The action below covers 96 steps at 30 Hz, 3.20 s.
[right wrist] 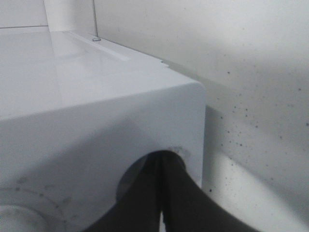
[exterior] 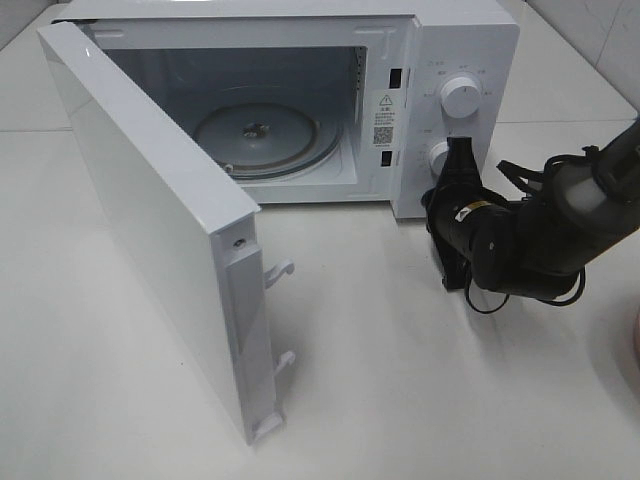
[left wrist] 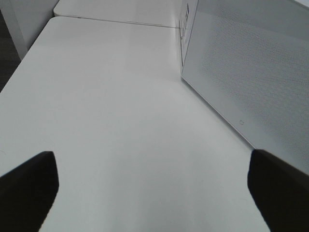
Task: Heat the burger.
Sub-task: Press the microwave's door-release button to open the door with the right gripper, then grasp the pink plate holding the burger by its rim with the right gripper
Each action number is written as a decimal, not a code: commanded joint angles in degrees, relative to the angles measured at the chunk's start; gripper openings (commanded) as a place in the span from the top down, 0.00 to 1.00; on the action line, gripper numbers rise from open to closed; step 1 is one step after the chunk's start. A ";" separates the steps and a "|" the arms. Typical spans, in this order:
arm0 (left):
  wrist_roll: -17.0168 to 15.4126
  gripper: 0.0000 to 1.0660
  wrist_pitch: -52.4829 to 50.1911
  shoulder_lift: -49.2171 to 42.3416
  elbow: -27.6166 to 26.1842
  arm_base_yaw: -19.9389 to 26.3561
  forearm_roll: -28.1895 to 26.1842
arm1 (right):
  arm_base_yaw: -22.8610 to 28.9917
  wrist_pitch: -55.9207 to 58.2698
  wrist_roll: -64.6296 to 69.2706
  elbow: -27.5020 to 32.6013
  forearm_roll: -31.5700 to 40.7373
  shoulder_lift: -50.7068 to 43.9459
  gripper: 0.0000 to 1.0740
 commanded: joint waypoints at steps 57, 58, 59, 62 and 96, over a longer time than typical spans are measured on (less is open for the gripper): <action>0.06 0.06 0.11 -1.09 0.00 0.17 -0.11 | 0.06 48.24 -53.23 13.12 -8.08 -34.38 0.97; 0.06 0.06 0.11 -1.09 0.00 0.17 -0.11 | 0.06 51.17 -55.63 13.12 -8.14 -35.07 0.97; 0.11 0.06 0.11 -1.09 0.00 0.17 -0.11 | 0.06 52.48 -56.95 13.06 -8.19 -35.41 0.97; 0.11 0.06 0.11 -1.09 0.00 0.17 -0.11 | 0.06 56.72 -59.47 12.83 -10.37 -36.73 0.96; 0.11 0.06 0.11 -1.09 0.00 0.17 -0.11 | -17.36 100.73 -69.33 -2.18 -37.87 -37.64 0.06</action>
